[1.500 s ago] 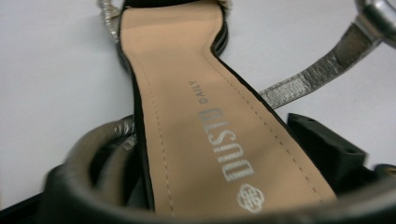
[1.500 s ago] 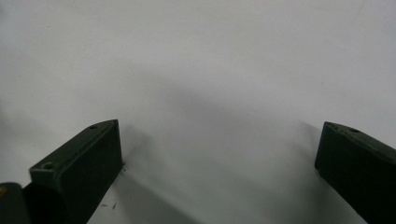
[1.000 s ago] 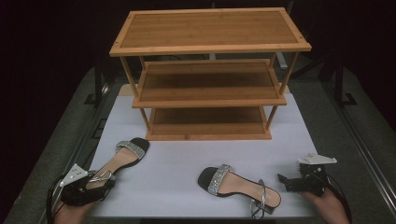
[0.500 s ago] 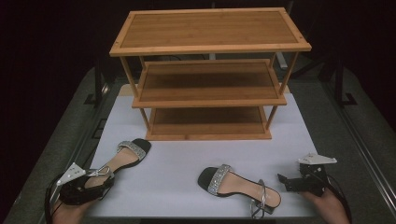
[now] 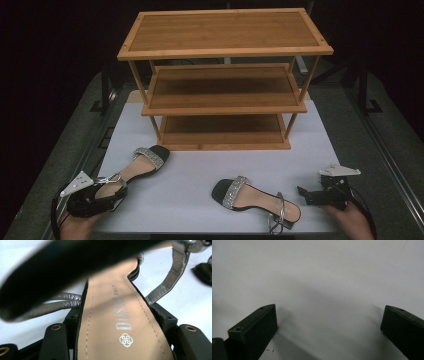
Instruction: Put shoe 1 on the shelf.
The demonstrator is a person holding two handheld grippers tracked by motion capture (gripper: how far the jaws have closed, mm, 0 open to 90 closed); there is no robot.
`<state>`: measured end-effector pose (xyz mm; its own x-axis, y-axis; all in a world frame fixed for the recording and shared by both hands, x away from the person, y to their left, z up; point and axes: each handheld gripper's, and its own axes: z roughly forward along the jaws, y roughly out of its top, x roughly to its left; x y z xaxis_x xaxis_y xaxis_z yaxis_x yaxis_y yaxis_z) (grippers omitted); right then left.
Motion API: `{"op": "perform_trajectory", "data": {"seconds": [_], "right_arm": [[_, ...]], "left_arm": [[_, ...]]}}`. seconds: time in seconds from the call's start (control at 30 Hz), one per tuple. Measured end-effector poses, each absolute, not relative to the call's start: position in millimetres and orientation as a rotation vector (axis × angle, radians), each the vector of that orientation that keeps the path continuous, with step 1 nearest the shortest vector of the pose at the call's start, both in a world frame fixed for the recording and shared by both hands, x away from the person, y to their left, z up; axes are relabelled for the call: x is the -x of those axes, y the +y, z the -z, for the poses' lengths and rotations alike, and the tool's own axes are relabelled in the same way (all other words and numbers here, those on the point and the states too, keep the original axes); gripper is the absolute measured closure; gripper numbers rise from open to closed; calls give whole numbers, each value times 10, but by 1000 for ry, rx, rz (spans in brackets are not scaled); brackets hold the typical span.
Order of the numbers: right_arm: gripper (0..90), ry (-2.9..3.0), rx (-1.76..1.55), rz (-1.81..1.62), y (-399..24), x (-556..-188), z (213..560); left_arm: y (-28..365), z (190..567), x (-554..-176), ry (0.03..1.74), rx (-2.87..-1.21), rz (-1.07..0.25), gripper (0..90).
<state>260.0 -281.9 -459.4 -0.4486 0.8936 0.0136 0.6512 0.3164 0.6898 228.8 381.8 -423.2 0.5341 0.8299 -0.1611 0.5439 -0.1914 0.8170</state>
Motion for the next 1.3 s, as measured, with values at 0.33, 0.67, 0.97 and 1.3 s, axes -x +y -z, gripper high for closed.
{"op": "perform_trajectory", "data": {"seconds": [0.33,0.67,0.97,1.3], "right_arm": [[2,2217,-1375,-899,-2819,-2600,4595],[2,2216,-1377,-900,-2818,-2599,4595],[2,2216,-1377,-901,-2819,-2599,4595],[3,2215,-1376,-904,-2820,-2599,4596]], "left_arm": [[3499,4128,-2491,1087,-1884,-410,388],[3005,4121,-2832,1055,-1926,-443,388],[2637,4152,-3172,1065,-1902,-477,389],[2150,4244,-3632,1095,-1829,-530,389]]}}
